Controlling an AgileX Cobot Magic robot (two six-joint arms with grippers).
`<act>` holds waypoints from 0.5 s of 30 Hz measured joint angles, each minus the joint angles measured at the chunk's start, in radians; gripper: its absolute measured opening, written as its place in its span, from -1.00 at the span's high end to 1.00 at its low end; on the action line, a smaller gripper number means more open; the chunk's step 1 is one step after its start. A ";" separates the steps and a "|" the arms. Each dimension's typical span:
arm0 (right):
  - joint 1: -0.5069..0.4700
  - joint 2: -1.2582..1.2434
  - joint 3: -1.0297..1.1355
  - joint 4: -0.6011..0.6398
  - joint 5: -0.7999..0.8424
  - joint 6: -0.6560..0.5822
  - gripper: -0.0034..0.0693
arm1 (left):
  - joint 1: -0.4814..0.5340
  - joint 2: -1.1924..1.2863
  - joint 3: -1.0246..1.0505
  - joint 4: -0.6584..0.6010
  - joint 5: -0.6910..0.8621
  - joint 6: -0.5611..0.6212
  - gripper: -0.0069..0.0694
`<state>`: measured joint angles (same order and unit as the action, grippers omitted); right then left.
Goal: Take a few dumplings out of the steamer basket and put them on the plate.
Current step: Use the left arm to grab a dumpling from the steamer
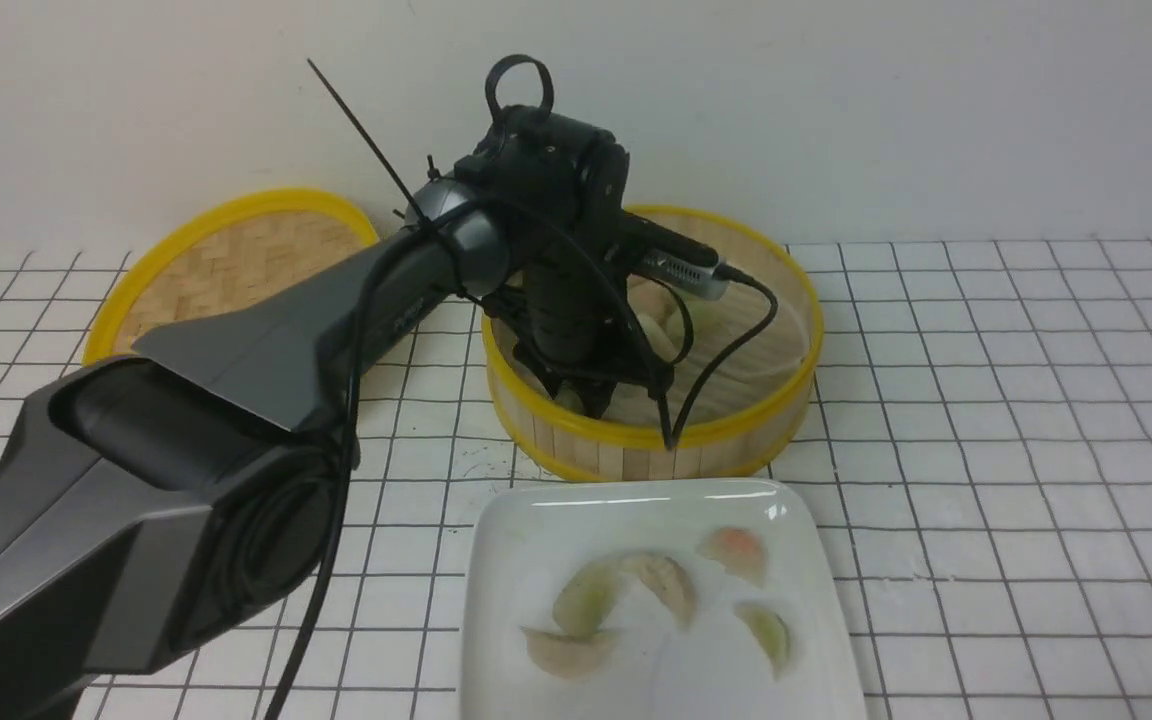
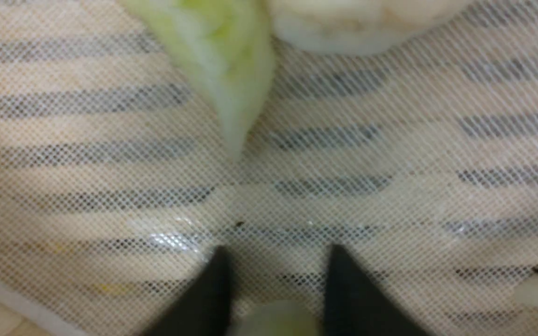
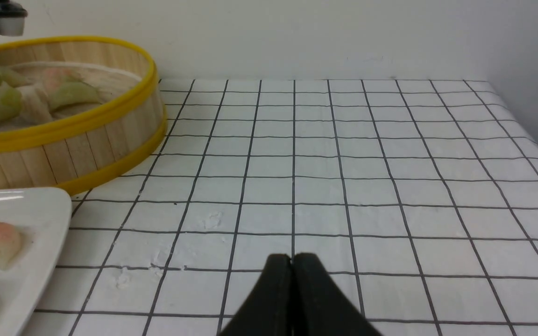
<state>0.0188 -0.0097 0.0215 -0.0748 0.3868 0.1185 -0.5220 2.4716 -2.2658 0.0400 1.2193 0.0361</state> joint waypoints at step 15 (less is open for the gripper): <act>0.000 0.000 0.000 0.000 0.000 0.000 0.95 | -0.024 -0.299 0.031 -0.007 0.013 -0.004 0.69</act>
<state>0.0188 -0.0097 0.0215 -0.0748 0.3868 0.1185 -0.5455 2.1729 -2.2352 0.0334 1.2322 0.0324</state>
